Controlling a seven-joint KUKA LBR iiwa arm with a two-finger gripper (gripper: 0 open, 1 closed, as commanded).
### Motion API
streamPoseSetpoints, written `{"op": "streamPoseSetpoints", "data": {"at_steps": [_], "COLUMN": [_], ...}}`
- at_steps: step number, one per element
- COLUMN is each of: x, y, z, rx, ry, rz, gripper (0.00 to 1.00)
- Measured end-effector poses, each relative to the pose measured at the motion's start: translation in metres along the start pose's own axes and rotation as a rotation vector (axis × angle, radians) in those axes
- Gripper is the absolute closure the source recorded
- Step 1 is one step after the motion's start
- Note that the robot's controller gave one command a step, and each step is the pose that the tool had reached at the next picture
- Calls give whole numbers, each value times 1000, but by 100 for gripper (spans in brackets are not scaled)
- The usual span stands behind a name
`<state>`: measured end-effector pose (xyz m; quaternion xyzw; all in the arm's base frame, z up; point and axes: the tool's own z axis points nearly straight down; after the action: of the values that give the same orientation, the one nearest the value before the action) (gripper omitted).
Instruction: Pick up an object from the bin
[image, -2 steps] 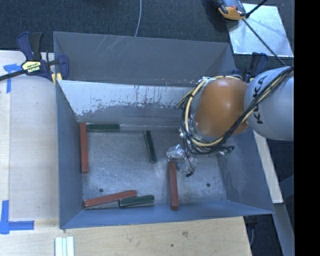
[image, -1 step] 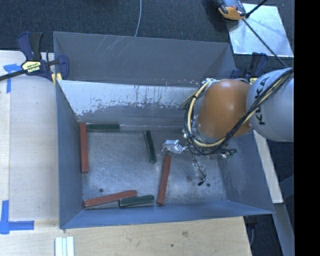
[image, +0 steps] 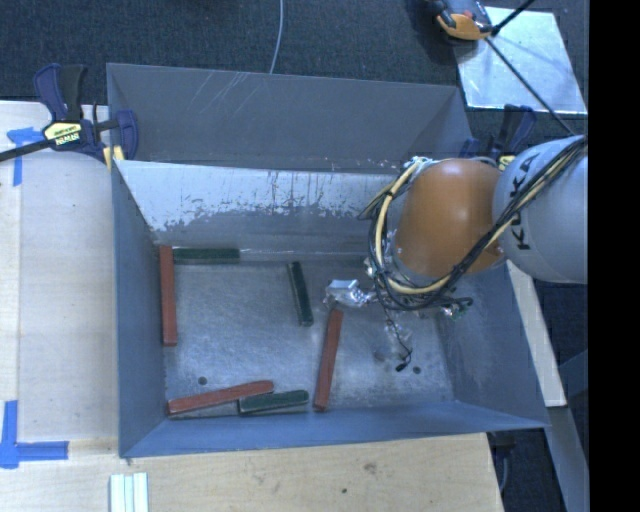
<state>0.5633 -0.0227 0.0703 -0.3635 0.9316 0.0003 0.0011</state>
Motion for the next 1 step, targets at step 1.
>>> {"op": "streamPoseSetpoints", "data": {"at_steps": [1], "x": [-34], "y": [40], "z": [0], "rx": [3], "ry": [-4], "rz": [-349], "gripper": [100]}}
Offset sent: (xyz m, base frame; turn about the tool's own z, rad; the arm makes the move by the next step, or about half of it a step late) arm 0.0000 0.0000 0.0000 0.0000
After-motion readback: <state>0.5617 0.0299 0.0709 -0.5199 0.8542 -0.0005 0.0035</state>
